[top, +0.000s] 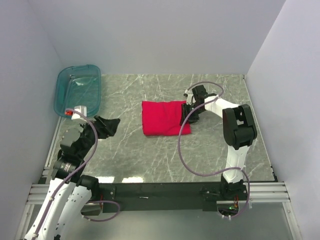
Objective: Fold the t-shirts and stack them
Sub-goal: Neatly place the folded tshirt to the corner
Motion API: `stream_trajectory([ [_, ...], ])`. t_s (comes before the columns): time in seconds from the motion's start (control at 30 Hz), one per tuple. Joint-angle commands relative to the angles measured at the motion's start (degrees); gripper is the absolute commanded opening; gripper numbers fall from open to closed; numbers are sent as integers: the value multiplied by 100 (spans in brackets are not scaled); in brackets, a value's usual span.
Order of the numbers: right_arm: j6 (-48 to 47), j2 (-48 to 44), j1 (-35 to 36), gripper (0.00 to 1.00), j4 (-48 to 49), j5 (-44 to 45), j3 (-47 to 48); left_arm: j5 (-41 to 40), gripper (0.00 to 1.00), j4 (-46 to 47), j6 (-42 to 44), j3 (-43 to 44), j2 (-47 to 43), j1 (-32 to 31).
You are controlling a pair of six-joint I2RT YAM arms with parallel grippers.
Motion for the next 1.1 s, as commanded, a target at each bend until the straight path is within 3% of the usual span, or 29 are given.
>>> stream_trajectory([
  [0.0,-7,-193,-132,39,-158,641,-90,86,76,-286,-331,-200,-258,18],
  [0.1,-164,-316,-465,15,-341,642,-38,104,76,-409,-428,-192,-391,18],
  [0.13,-218,-317,-692,0,-430,581,76,95,76,-435,-437,-183,-408,18],
  [0.23,-638,-273,-1202,0,-887,430,339,174,76,-462,-472,-200,-470,9],
  [0.4,-1552,-300,-2143,0,-1273,948,594,279,76,-453,-490,-227,-479,9],
  [0.63,-2703,368,-3541,0,-1879,1520,2103,490,75,-225,-613,-446,-435,9],
  [0.7,-3301,597,-3647,18,-2152,1642,2413,543,75,-198,-630,-473,-426,9],
  [0.73,-3399,615,-3656,46,-2145,1809,2563,535,75,-190,-630,-464,-409,9],
  [0.8,-3697,458,-3665,88,-1970,2196,2547,543,75,-216,-604,-447,-400,9],
  [0.97,-3857,-647,-3613,92,-1214,2557,1599,517,76,-242,-525,-359,-365,9],
  [1.07,-3961,-1306,-3525,93,-1195,2225,1106,508,76,-216,-490,-280,-268,9],
])
